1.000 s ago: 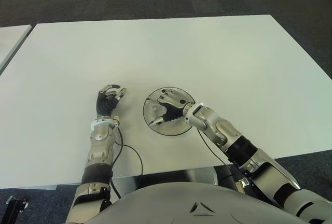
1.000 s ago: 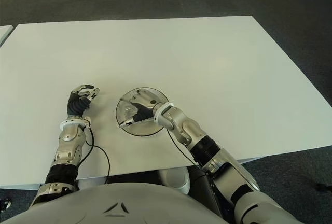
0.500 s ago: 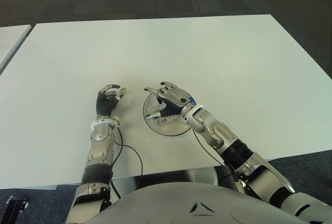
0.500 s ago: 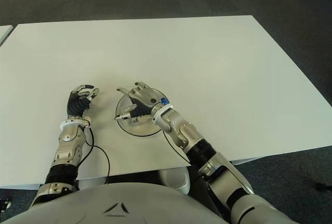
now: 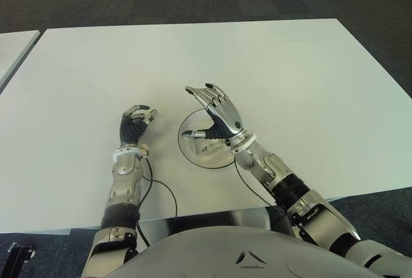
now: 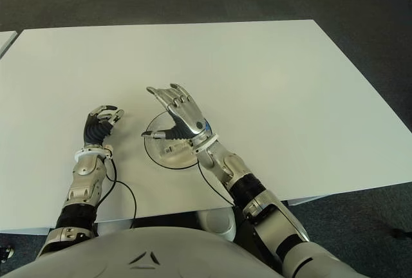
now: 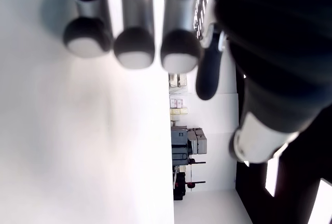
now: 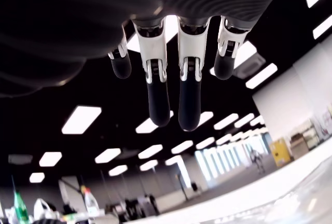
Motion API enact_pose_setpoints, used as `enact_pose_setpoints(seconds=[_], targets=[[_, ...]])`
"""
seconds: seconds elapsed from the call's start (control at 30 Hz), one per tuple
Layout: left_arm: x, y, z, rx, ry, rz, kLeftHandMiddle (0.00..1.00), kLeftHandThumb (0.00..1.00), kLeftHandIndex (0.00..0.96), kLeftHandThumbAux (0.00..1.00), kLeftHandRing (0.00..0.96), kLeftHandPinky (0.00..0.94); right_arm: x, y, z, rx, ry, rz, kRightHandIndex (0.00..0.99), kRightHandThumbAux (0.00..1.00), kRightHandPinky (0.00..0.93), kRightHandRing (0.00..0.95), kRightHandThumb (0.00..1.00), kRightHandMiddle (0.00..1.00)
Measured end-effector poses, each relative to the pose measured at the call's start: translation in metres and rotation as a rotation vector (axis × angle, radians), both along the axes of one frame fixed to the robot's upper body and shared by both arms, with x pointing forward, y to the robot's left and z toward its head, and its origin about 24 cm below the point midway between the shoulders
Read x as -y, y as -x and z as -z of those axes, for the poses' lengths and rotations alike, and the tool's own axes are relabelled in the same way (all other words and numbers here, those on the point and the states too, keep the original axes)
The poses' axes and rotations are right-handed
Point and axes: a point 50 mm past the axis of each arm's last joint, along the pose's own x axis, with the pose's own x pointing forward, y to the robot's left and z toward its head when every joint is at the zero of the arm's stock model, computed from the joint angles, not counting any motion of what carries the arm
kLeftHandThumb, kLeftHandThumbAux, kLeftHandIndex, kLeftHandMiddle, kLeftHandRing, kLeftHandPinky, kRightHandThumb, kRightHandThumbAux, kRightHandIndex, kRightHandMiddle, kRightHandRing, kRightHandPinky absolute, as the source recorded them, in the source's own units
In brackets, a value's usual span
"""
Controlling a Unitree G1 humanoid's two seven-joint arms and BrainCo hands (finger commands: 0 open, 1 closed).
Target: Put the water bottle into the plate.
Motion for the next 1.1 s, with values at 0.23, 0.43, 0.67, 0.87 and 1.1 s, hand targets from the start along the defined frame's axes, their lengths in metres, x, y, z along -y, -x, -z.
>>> enact_pose_setpoints(seconds=[0.23,0.43,0.67,0.87,1.1], targets=[[0.0,0.0,0.001,-0.007,-0.005,-0.006,0.898,0.701,0.438,0.722,0.89,0.878,0.004,-0.003,-0.003,0.15,-0.165,-0.027,0.0,0.237,0.0,0.0,0.326,0.0],[0.0,0.0,0.001,-0.012,-0.012,-0.004,0.897,0.701,0.438,0.722,0.89,0.881,0.007,-0.008,-0.004,0.19,-0.205,-0.042,0.0,0.254,0.0,0.0,0.292,0.0],[0.0,0.0,0.001,-0.016,-0.014,-0.007,0.898,0.701,0.438,0.722,0.893,0.885,0.011,-0.007,-0.004,0.215,-0.279,-0.024,0.0,0.277,0.0,0.0,0.285,0.0],[0.0,0.0,0.001,-0.023,-0.015,-0.011,0.893,0.702,0.438,0.722,0.888,0.876,0.015,-0.009,-0.011,0.21,-0.388,-0.032,0.0,0.314,0.0,0.0,0.324,0.0],[0.001,-0.001,0.001,-0.025,-0.012,-0.013,0.891,0.701,0.438,0.722,0.886,0.873,0.036,-0.02,-0.016,0.067,-0.555,0.068,0.0,0.372,0.0,0.0,0.345,0.0]])
